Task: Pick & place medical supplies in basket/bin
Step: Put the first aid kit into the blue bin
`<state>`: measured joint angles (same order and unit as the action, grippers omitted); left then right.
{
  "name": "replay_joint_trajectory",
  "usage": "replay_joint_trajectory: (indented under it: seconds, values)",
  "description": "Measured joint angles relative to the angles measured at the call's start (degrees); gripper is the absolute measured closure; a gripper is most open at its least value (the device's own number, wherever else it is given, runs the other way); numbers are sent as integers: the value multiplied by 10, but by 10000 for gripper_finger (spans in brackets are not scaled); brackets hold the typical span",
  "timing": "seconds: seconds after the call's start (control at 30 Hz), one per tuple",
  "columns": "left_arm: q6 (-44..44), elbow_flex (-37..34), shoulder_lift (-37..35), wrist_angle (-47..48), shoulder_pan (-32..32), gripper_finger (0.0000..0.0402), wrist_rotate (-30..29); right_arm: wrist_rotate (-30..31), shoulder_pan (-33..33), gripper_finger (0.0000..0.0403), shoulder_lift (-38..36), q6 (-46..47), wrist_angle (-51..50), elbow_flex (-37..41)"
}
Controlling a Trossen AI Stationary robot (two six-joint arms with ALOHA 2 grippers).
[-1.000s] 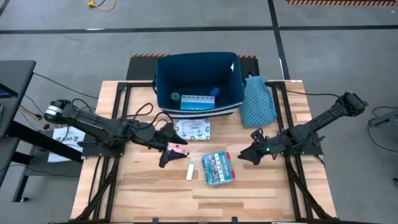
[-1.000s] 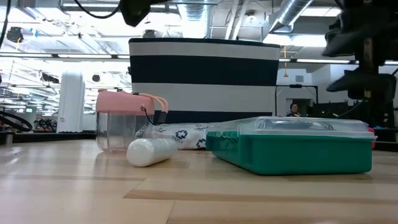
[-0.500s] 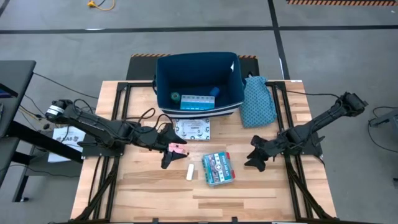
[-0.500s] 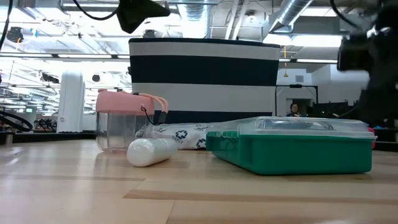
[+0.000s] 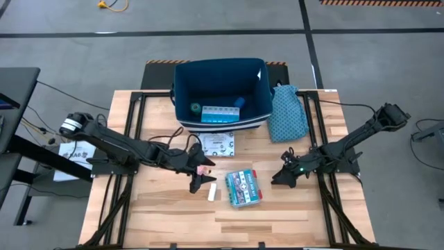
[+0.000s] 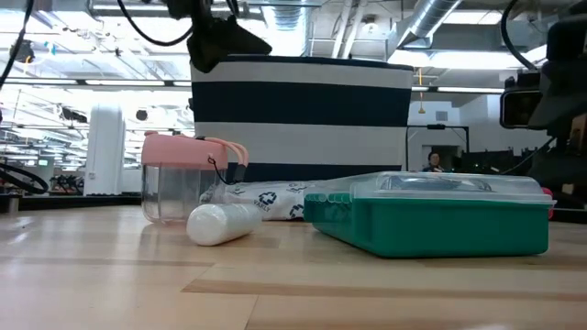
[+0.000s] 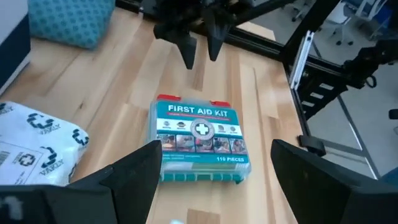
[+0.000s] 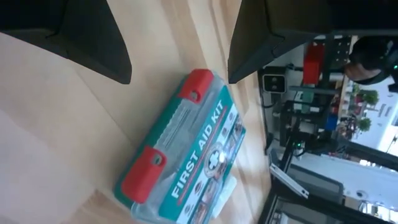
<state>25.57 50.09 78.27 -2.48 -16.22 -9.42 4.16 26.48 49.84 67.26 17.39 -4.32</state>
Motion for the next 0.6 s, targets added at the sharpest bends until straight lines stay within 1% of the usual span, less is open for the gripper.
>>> replay_joint_trajectory:
  seconds: [0.13, 0.3, 0.47, 0.6]
  values:
    - [-3, 11, 30, 4, -3, 111, 0, 9, 0, 143, 2, -5, -1, 0]
    - [-28, 39, 62, 3, -5, 111, 9, 27, 0, 143, 21, 3, -1, 0]
    - [-48, 46, 72, 6, -5, 111, 12, 32, 0, 143, 63, 16, 31, 0]
    - [-49, 46, 72, 17, -5, 111, 12, 34, -3, 143, 114, 31, 67, 1]
